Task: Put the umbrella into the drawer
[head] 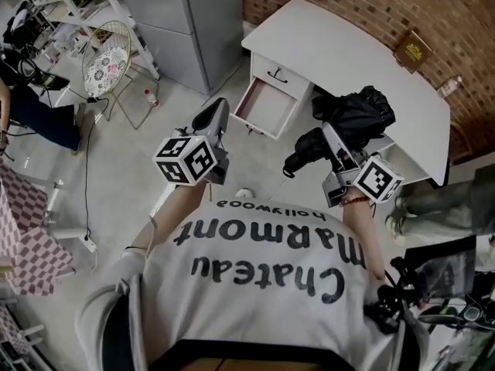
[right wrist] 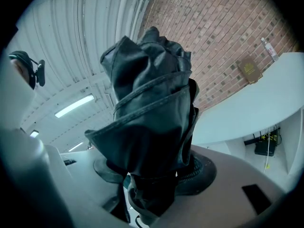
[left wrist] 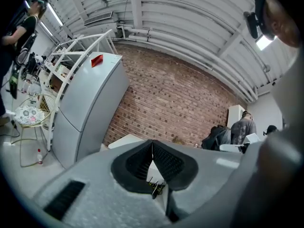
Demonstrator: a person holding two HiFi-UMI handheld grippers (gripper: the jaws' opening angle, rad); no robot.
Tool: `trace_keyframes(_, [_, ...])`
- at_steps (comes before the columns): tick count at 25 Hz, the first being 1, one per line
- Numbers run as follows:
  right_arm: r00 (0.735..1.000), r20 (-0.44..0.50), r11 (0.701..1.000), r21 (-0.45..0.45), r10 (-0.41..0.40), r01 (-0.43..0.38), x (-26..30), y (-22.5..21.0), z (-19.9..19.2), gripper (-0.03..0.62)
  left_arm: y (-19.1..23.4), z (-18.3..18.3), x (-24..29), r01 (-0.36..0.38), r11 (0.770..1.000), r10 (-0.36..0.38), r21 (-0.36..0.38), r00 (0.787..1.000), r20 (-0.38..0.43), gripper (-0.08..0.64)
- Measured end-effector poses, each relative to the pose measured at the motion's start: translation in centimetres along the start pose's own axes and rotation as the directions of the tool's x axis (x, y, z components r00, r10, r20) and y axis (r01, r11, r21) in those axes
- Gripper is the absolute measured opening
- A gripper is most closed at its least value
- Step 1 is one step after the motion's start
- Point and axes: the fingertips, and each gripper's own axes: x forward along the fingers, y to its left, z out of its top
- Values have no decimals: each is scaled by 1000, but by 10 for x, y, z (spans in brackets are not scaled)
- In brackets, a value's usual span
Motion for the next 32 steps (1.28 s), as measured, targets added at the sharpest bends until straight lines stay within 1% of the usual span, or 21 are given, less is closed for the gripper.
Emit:
trace_keyframes(3, [1000,24,1000,-18,1,-1,30,-9,19,255,18,17,39,35,999,-35,17,999,-3,17])
trace_keyframes(6, [999,44,1000,-17,-18,19,56,-23,32,255,35,30,72,58,998,-58,17,998,0,17])
trace_keyframes(11, [996,81,1000,-15,-25,26,94,-40,48,256,60,37,116,95,995,-95,12,995,-18,17])
trace_keyframes(18, [995,93,999,-13,-47,48,131,-60,54,255,84,43,156,130,992,-130,4,991,-28,17])
trace_keyframes(22, [993,102,998,-6,-61,62,144,-65,54,255,96,42,167,145,989,-145,-2,988,-45,17])
trace_keyframes(25, [993,103,998,9,-63,62,154,-68,51,255,101,40,175,160,987,-161,-21,986,-47,17])
trace_keyframes(29, [994,76,996,45,-76,72,161,-79,41,255,95,18,182,178,983,-182,-46,979,-95,17])
trace_keyframes(32, [995,55,995,55,-88,85,171,-83,33,255,97,0,182,167,984,-175,-67,975,-139,15])
